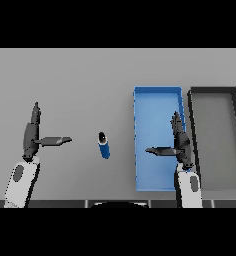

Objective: Pick up the blue pipe and place it into the blue bin.

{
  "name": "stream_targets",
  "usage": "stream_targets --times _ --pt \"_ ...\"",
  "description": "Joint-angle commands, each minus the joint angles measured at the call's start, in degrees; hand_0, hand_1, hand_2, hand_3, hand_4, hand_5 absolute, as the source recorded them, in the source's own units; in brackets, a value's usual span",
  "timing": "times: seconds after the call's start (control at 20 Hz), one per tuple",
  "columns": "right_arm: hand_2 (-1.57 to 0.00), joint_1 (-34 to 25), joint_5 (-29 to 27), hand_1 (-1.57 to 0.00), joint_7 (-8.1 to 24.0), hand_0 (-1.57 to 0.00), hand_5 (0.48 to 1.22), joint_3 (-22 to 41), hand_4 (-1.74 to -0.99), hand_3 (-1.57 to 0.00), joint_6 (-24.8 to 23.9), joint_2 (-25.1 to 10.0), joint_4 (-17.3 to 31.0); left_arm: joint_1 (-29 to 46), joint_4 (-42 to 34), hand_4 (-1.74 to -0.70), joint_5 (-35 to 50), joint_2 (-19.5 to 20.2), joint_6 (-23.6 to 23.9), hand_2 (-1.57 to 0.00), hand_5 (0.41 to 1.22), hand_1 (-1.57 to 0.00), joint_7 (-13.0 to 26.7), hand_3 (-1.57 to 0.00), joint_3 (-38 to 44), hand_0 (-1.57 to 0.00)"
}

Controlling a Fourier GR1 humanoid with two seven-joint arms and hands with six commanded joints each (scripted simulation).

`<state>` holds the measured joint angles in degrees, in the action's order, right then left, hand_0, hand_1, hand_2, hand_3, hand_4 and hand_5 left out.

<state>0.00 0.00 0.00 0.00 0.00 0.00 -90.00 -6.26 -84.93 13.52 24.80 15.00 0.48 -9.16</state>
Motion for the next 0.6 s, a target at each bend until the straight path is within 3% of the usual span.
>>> stream_targets --times 0.0,0.25,0.3,0.35,0.45,0.55 --pt "0.0 0.02 0.01 0.0 -0.02 0.0 0.617 0.03 -1.225 0.0 -0.06 0.04 -0.02 0.03 -0.01 -1.07 0.02 0.01 0.0 0.0 0.591 0.0 -0.28 0.0 0.05 0.0" --pt "0.0 -0.02 0.58 0.0 -0.13 0.0 0.617 0.61 -1.225 0.0 -0.35 0.55 -0.04 0.09 -0.19 -1.07 0.26 0.43 -0.18 0.0 0.591 0.0 -0.17 0.0 0.3 0.0" --pt "0.0 1.75 3.21 0.0 -3.12 0.0 0.617 2.74 -1.225 0.0 1.52 -1.99 -1.77 0.76 -0.92 -1.07 0.67 4.95 -8.16 0.0 0.591 0.0 -2.92 0.0 -1.64 0.0" --pt "0.0 3.22 5.49 0.0 -4.61 0.0 0.618 4.25 -1.224 0.0 2.09 -3.57 -3.51 0.72 -0.8 -1.07 0.99 8.12 -13.11 0.0 0.59 0.0 -4.32 0.0 -2.37 0.0" --pt "0.0 4.52 7.61 0.0 -4.44 0.0 0.62 5.82 -1.225 0.0 2.84 -5.1 -5.47 0.77 -0.85 -1.08 1.89 10.82 -18.41 0.0 0.587 0.0 -4.98 0.0 -3.25 0.0" --pt "0.0 5.86 8.98 0.0 -3.97 0.0 0.618 6.7 -1.215 0.0 2.92 -5.89 -7.18 0.43 0.24 -1.08 1.99 11.51 -20.56 0.0 0.591 0.0 -6.08 0.0 -3.49 0.0"
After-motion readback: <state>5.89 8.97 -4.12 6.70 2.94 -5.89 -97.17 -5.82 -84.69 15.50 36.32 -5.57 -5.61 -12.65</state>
